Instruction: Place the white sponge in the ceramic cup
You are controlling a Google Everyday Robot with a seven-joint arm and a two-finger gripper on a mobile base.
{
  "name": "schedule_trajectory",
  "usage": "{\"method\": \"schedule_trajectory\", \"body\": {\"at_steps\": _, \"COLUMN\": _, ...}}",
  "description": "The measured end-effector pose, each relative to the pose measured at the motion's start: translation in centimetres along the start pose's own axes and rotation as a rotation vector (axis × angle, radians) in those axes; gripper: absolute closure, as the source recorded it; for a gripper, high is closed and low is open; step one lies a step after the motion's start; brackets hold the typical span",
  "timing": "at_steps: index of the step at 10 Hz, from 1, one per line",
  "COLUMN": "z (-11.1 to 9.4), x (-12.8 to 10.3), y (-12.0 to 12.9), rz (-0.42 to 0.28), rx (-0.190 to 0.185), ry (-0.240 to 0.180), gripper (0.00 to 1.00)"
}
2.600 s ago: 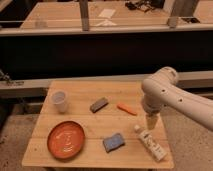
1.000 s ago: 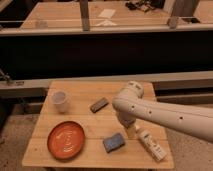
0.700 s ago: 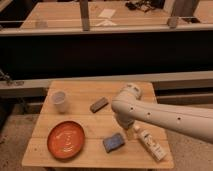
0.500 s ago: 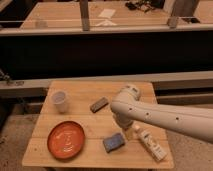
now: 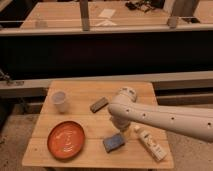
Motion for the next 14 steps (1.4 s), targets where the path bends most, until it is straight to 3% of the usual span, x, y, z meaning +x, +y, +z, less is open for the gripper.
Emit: {"method": "schedule_trajectory", "body": {"at_steps": 14, "z": 3.6, "x": -2.6, "y": 0.6, "rz": -0.128, "rx": -0.019, "ry": -0.074, "gripper": 0.2}}
